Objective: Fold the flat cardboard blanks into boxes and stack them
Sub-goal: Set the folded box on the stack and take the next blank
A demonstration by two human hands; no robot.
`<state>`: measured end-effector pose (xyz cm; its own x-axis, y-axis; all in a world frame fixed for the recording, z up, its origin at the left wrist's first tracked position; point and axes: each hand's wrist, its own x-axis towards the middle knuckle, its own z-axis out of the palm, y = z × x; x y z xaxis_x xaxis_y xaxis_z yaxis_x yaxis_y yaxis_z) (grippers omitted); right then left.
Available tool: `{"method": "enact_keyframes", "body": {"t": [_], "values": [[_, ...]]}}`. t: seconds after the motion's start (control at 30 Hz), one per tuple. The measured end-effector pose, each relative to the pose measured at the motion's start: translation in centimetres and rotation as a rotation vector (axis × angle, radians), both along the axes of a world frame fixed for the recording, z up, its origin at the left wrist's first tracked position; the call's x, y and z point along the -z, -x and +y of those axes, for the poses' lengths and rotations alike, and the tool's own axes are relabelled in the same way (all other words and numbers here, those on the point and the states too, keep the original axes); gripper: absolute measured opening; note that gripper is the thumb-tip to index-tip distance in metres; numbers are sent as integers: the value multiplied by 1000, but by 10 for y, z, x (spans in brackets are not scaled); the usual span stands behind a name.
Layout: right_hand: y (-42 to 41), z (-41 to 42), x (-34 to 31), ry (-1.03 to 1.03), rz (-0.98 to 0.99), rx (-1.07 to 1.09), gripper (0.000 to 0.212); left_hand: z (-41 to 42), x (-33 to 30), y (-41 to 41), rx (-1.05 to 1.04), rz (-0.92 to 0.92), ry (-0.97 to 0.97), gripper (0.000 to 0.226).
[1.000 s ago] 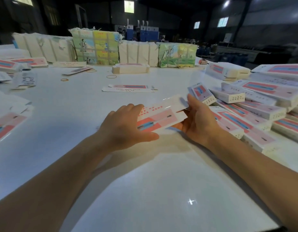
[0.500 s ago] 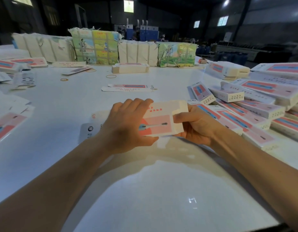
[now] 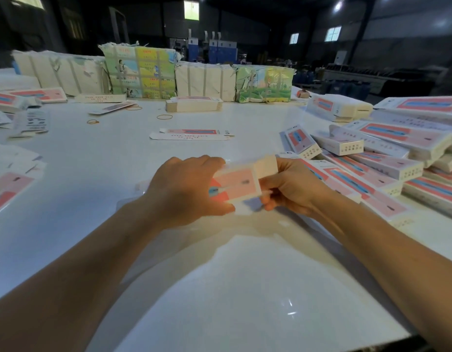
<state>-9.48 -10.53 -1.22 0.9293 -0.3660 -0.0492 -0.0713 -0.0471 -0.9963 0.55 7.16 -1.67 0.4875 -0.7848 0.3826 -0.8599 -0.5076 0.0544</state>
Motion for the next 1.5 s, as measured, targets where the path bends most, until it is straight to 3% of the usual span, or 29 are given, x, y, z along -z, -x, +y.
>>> {"method": "enact_keyframes", "body": {"t": [0.1,0.3,0.43,0.53,0.6,0.7,0.93,1.07,1.23,1.4,1.5], "values": [[-1,1,3,-17,30,8,24,1,-1,1,-26,76,29,56],[-3,-1,0,-118,20,64,22,-4,6,-1,-178,59,-31,78],[-4,-1,-3,-226,-114,239,6,-5,5,-2,-229,36,117,80],[-1,-1,-2,69,-311,465,8,-2,-1,-6,-304,3,194,65],[1,6,2,335,-357,450,13,-2,-3,-7,-325,-19,199,65],[2,20,9,504,-332,351,29,-3,-2,-3,-319,-24,164,62],[1,27,13,483,-359,284,29,-13,4,9,-264,-19,97,62],[-1,20,13,418,-279,297,64,-12,4,9,-260,-8,86,62],[-1,23,12,484,-270,330,11,-13,5,14,-270,-36,85,68],[-1,24,12,564,-229,328,15,-14,7,19,-257,-53,77,60],[-2,24,14,605,-209,350,18,-17,7,24,-272,-155,55,58]]}}
